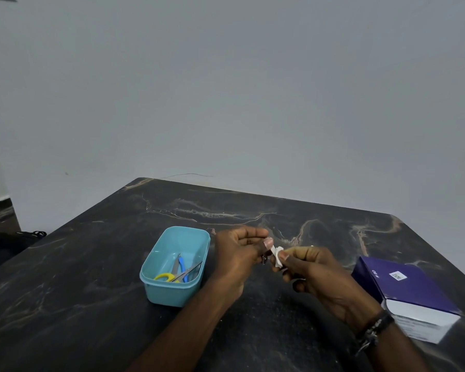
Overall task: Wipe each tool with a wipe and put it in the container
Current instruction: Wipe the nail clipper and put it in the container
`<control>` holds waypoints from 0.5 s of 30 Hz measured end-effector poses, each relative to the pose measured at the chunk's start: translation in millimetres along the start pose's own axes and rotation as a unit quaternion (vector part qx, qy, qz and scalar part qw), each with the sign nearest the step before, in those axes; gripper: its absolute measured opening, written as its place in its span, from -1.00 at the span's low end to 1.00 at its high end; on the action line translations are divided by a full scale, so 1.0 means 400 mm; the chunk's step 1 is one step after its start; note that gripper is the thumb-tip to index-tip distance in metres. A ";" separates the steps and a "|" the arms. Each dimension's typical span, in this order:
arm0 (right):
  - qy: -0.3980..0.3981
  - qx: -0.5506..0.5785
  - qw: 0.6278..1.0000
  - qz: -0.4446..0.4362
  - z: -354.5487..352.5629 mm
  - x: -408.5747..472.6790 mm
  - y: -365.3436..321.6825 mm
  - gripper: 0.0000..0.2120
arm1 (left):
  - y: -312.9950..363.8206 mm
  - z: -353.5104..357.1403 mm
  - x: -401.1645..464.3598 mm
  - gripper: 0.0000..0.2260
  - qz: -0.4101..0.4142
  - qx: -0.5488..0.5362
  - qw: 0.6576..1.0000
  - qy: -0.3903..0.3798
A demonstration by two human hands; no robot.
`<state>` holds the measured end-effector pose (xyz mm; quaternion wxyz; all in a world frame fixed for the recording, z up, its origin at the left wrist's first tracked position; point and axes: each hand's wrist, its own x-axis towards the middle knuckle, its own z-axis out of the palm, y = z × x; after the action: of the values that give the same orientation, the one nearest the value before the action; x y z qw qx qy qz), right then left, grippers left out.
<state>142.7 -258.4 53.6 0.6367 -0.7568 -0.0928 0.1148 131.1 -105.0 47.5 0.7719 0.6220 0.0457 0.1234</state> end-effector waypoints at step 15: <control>0.033 0.040 0.999 0.009 0.005 0.003 0.005 -0.73 | -0.003 -0.001 -0.003 -0.71 0.004 0.054 0.994 -0.099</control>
<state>143.1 -256.3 51.2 0.6677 -0.7353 -0.0601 0.0996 130.2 -105.2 46.1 0.7375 0.6720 -0.0270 0.0615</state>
